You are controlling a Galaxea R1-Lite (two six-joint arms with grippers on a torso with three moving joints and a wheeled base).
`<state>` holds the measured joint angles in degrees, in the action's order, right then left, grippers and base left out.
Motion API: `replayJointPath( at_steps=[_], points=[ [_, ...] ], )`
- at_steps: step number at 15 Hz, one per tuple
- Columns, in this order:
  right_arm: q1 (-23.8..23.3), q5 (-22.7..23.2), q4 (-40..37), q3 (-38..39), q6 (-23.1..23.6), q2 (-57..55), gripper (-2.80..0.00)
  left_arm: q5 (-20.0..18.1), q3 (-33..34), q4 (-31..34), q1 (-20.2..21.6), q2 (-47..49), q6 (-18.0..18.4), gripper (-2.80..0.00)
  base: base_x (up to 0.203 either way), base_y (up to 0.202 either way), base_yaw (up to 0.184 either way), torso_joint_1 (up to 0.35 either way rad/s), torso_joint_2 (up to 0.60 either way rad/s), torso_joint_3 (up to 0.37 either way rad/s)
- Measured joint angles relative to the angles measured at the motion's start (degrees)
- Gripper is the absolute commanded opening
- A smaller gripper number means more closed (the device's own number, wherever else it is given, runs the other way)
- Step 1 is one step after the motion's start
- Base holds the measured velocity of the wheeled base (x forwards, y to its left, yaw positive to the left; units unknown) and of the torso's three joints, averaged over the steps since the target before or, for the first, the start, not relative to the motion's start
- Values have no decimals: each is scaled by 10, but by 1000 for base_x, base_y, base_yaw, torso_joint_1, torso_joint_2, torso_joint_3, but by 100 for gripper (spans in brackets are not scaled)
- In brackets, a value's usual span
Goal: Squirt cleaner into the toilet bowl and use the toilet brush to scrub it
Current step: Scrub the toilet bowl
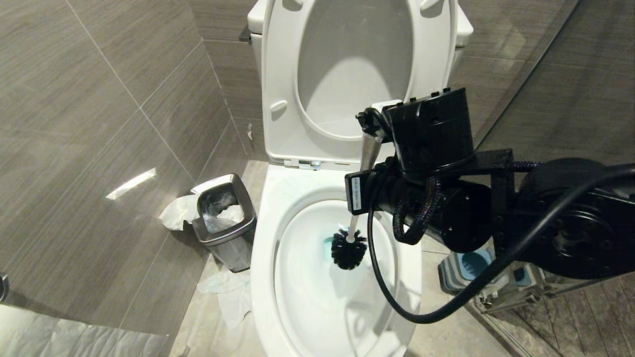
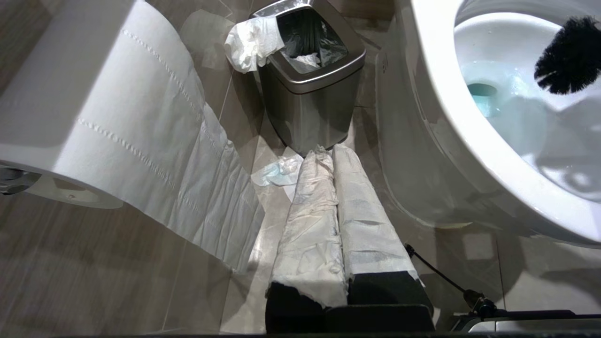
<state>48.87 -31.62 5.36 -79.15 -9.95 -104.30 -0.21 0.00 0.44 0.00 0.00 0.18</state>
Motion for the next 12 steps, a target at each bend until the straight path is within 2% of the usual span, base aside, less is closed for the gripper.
replayJointPath(
  at_steps=[3, 8, 12],
  points=[
    [1, 24, -17, 1, 4, 19, -280, 0, 0, 0, 0, 0, 0, -280, 0, 0, 0, 0, 0, 0],
    [0, 73, -92, -28, 5, 32, -280, 0, 0, 0, 0, 0, 0, -280, 0, 0, 0, 0, 0, 0],
    [-4, 64, -96, -36, 2, 15, -280, 0, 0, 0, 0, 0, 0, -280, 0, 0, 0, 0, 0, 0]
  ],
)
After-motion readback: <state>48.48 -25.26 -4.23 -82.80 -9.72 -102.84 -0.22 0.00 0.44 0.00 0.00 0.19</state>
